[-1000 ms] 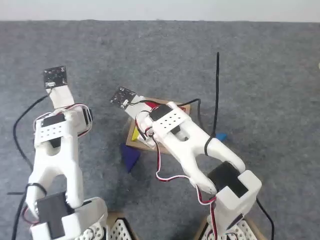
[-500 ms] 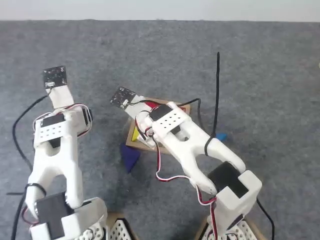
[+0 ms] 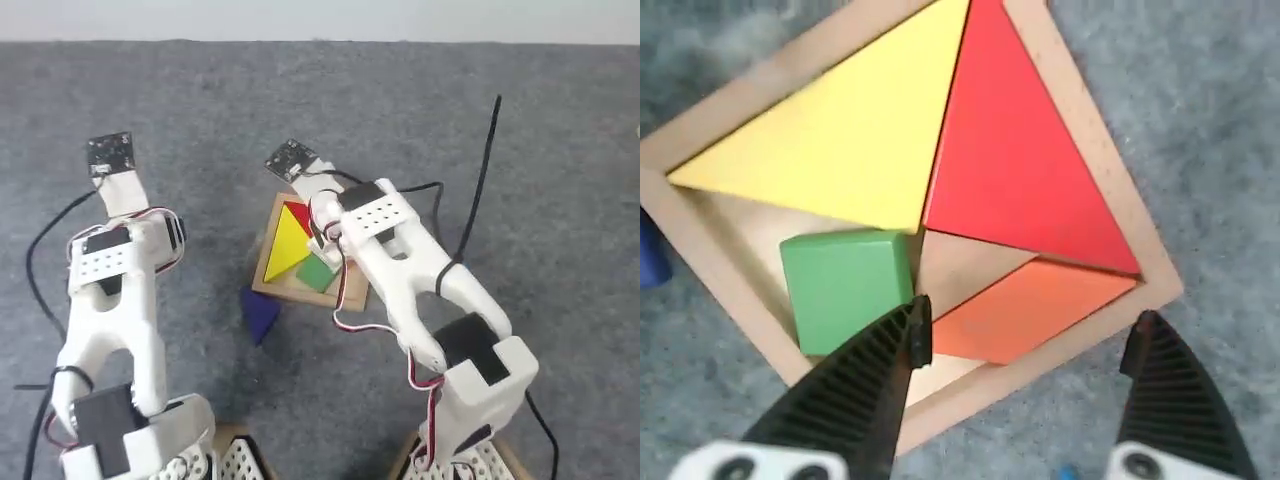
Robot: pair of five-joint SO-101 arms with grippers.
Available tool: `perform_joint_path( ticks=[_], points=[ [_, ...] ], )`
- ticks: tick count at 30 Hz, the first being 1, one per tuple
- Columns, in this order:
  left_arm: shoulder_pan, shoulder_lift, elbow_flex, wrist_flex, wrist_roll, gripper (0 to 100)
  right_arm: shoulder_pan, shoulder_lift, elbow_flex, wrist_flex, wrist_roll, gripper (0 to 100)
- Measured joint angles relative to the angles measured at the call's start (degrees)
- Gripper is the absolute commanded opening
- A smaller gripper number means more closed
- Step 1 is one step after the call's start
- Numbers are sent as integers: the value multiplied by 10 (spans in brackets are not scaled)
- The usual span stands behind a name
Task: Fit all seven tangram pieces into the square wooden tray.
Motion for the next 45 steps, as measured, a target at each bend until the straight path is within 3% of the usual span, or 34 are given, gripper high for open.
perform_joint_path(
  ticks=[25, 31, 36, 41, 45],
  points=[
    [0, 0, 0, 0, 0, 177, -47, -7, 34, -20, 0, 299],
    [0, 0, 0, 0, 0, 177, 16, -130, 21, 79, 0, 299],
    [0, 0, 0, 0, 0, 177, 136, -233, 31, 190, -43, 299],
    [13, 0, 0, 0, 0, 177, 264, -237, 127, 159, -57, 299],
    [14, 0, 0, 0, 0, 177, 241, -237, 216, 80, -13, 299]
  ],
)
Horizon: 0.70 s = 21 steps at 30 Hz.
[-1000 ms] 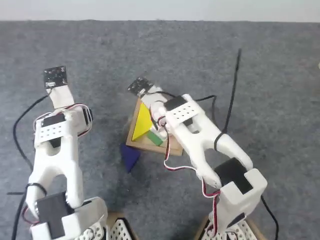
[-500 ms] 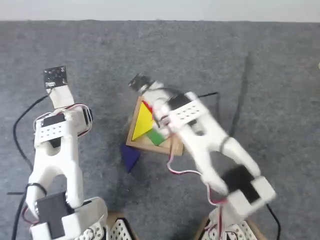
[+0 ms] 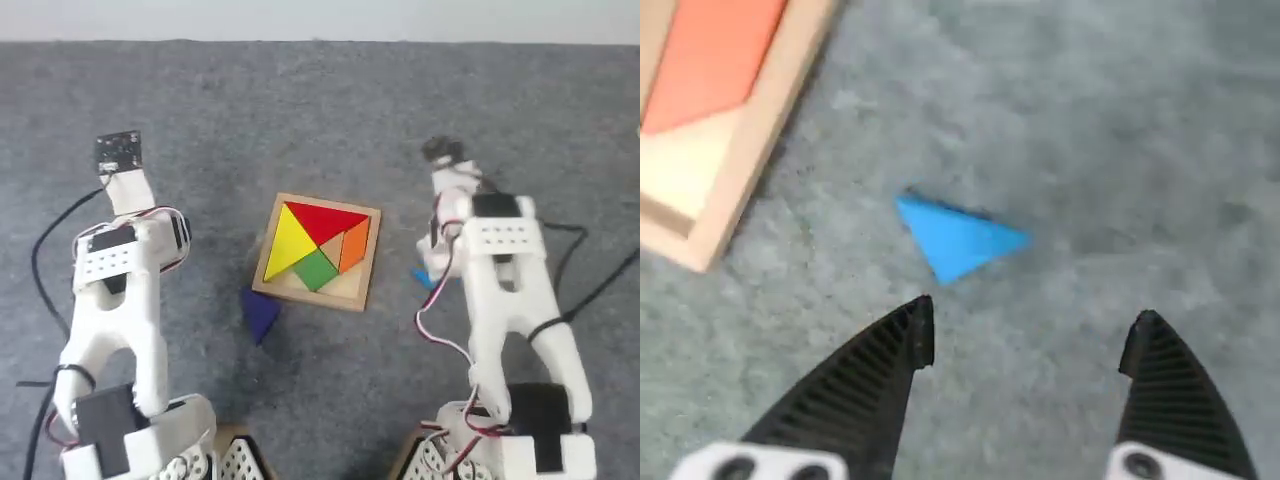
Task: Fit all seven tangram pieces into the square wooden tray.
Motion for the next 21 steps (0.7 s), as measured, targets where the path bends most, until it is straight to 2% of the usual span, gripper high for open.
perform_joint_path(
  ticks=[5, 12, 16, 18, 21],
  points=[
    [1, 0, 0, 0, 0, 177, -64, 2, 34, -50, 18, 299],
    [1, 0, 0, 0, 0, 177, -64, 96, 35, -105, -69, 299],
    [1, 0, 0, 0, 0, 177, -46, 164, 5, -99, -79, 297],
    [1, 0, 0, 0, 0, 177, -42, 184, -18, -79, -79, 261],
    [1, 0, 0, 0, 0, 177, -41, 200, -40, -59, -79, 140]
  ],
)
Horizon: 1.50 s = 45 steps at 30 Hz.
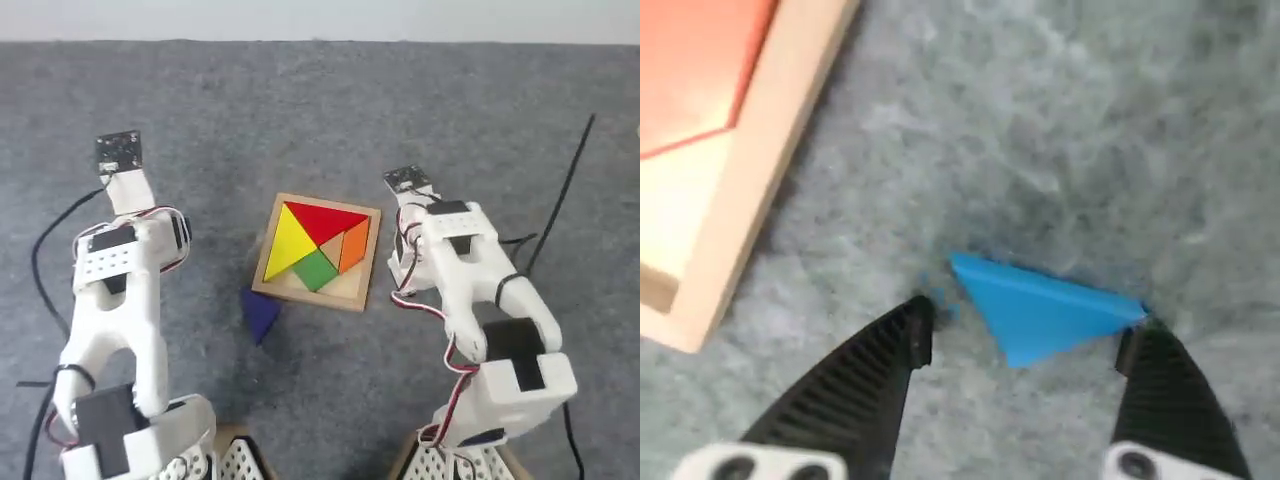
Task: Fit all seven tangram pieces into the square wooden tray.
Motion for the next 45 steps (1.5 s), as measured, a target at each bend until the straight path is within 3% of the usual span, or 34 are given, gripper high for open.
perform_joint_path(
  ticks=[4, 12, 24, 33, 39, 42, 45],
  points=[
    [0, 0, 0, 0, 0, 177, 9, 1, -15, 1, -4, 35],
    [0, 0, 0, 0, 0, 177, 8, 4, -47, -4, -4, 69],
    [0, 0, 0, 0, 0, 177, 9, 9, -52, -122, -4, 72],
    [0, 0, 0, 0, 0, 177, 18, 16, -98, -135, -4, 73],
    [0, 0, 0, 0, 0, 177, 15, 16, -100, -135, 76, 74],
    [0, 0, 0, 0, 0, 177, 16, 16, -105, -123, 163, 80],
    [0, 0, 0, 0, 0, 177, 18, 16, -124, -90, 279, 180]
  ],
)
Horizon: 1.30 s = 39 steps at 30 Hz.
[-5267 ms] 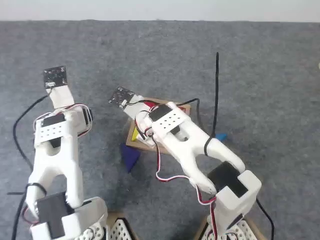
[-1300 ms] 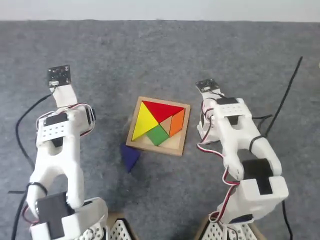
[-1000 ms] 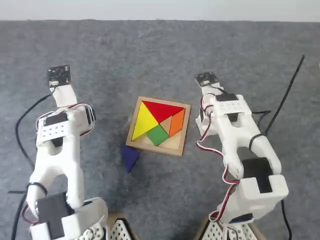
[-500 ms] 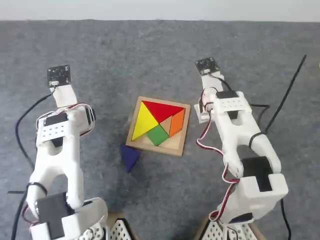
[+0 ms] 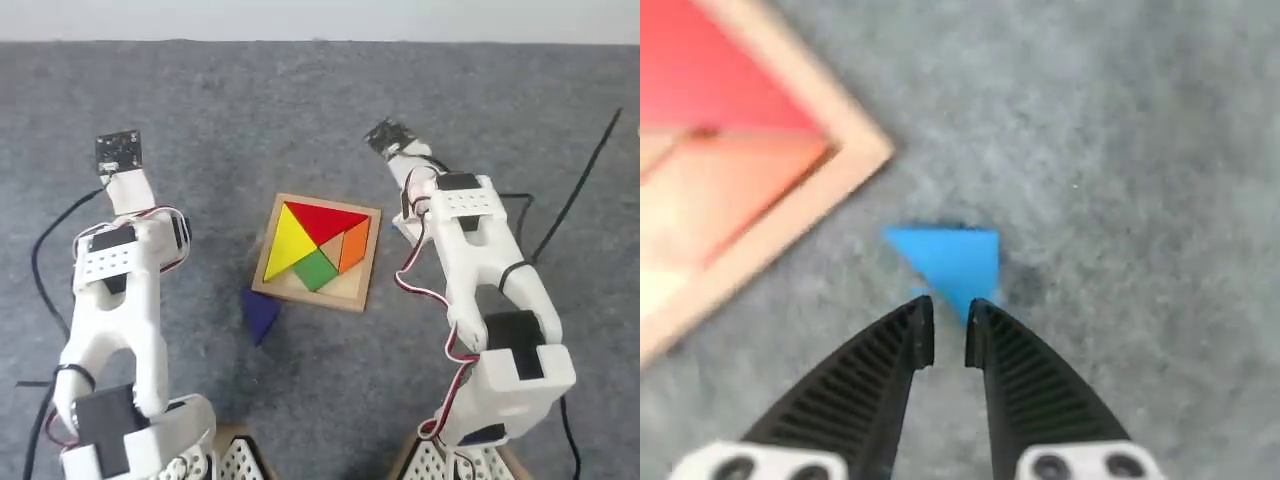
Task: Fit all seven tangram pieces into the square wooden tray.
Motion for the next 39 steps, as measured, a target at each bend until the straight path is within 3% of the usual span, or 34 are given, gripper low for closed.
perform_joint_path(
  ticks=[3, 6, 20, 27, 34, 39],
  points=[
    [0, 0, 0, 0, 0, 177, -3, 0, -17, 15, 75, 325],
    [0, 0, 0, 0, 0, 177, -4, 0, -20, 17, 115, 367],
    [22, 0, 0, 0, 0, 177, -11, 150, -103, 17, 155, 303],
    [25, 0, 0, 0, 0, 177, -11, 150, -112, 40, 154, 58],
    [25, 0, 0, 0, 0, 177, -11, 151, -120, 64, 151, 72],
    [25, 0, 0, 0, 0, 177, -11, 140, -120, 75, 91, 72]
  ],
)
